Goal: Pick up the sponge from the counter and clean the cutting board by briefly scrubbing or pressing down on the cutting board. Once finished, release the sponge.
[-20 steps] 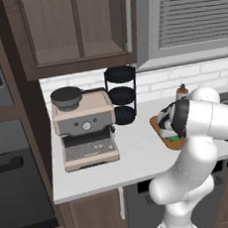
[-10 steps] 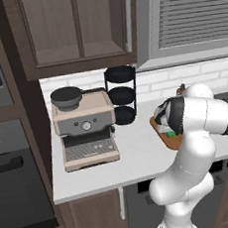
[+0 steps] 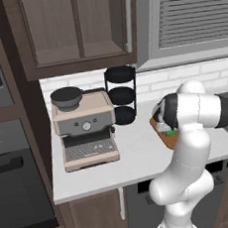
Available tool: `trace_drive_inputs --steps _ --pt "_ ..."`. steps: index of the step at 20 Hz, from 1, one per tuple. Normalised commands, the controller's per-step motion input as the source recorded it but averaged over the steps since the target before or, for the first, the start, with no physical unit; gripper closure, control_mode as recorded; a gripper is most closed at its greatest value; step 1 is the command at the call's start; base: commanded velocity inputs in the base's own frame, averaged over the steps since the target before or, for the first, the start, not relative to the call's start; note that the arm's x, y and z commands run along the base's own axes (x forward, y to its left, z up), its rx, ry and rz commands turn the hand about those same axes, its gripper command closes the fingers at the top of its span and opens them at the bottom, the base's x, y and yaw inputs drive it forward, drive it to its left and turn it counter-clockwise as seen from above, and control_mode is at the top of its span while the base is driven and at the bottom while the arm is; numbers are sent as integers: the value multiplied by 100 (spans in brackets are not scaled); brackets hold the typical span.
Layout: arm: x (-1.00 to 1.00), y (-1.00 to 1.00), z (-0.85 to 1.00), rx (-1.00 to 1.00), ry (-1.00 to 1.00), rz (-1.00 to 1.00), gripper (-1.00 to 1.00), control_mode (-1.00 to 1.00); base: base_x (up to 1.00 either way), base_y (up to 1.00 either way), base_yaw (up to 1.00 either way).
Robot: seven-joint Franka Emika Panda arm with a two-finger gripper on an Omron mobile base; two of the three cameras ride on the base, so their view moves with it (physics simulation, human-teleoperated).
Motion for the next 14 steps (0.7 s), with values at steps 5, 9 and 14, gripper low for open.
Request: trace_drive_inputs --steps 5,9,14 --pt "7 0 -24 0 0 0 100 -100 0 0 0" --pt "24 0 13 0 0 0 100 -100 0 0 0" --pt "9 0 -4 0 0 0 100 -100 0 0 0"
